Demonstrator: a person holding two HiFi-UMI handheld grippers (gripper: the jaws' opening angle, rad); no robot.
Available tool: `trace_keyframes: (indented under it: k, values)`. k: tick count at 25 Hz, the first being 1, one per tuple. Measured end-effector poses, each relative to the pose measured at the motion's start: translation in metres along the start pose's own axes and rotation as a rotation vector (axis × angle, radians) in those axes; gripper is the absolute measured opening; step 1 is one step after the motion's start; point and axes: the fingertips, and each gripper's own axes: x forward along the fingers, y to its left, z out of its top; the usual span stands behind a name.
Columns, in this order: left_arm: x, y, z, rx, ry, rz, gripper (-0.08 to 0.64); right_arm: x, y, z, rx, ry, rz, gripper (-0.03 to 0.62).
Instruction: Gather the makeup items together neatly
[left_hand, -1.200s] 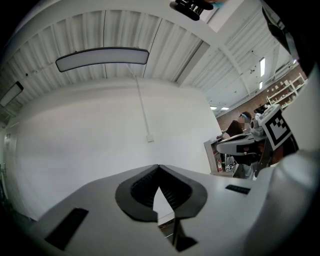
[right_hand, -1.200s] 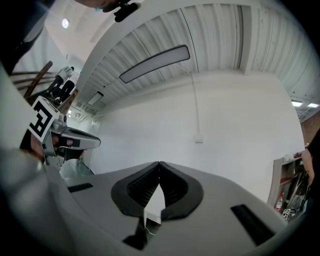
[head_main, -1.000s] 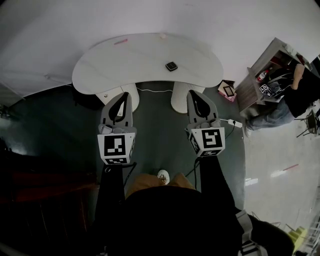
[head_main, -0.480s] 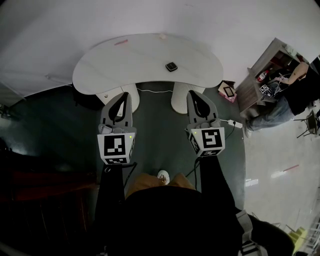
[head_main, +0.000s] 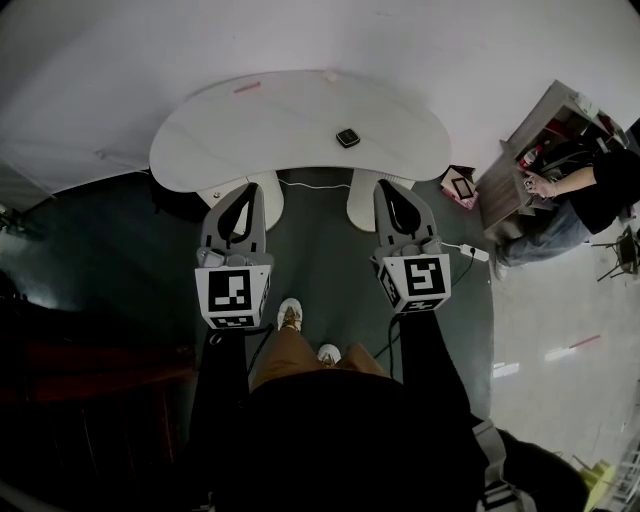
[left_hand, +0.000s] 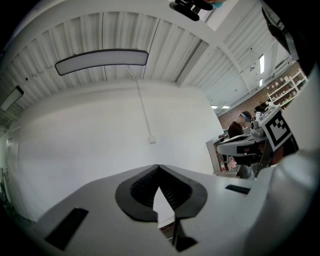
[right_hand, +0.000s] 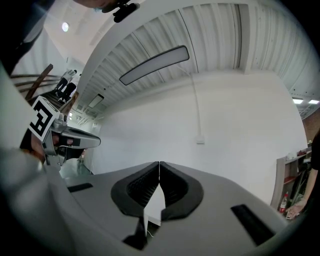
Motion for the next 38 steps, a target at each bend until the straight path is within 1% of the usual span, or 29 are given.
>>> trace_keyframes:
  k: [5, 11, 17, 21, 28, 33, 38]
  values:
    - [0.022, 0.014, -0.005, -0.005, 0.001, -0.003, 0.014, 0.026, -0.006, -0.003, 0.0, 0.004, -0.005, 0.028]
    - [0.066, 0.041, -0.019, -0.019, -0.001, -0.017, 0.014, 0.074, -0.016, -0.009, -0.006, 0.016, -0.025, 0.028]
    - [0.123, 0.068, -0.025, -0.019, -0.013, -0.064, 0.014, 0.13, -0.027, -0.015, -0.013, 0.036, -0.054, 0.028]
    - [0.159, 0.091, -0.025, -0.015, -0.026, -0.099, 0.014, 0.168, -0.031, -0.009, -0.008, 0.022, -0.076, 0.028]
    - [0.209, 0.131, -0.036, -0.02, -0.046, -0.15, 0.014, 0.228, -0.029, -0.012, -0.019, 0.022, -0.115, 0.028]
    - [0.237, 0.153, -0.044, -0.027, -0.06, -0.189, 0.014, 0.261, -0.025, -0.015, -0.027, 0.025, -0.143, 0.028]
    - [0.253, 0.16, -0.054, -0.049, -0.06, -0.207, 0.014, 0.273, -0.026, -0.02, -0.04, 0.044, -0.153, 0.028]
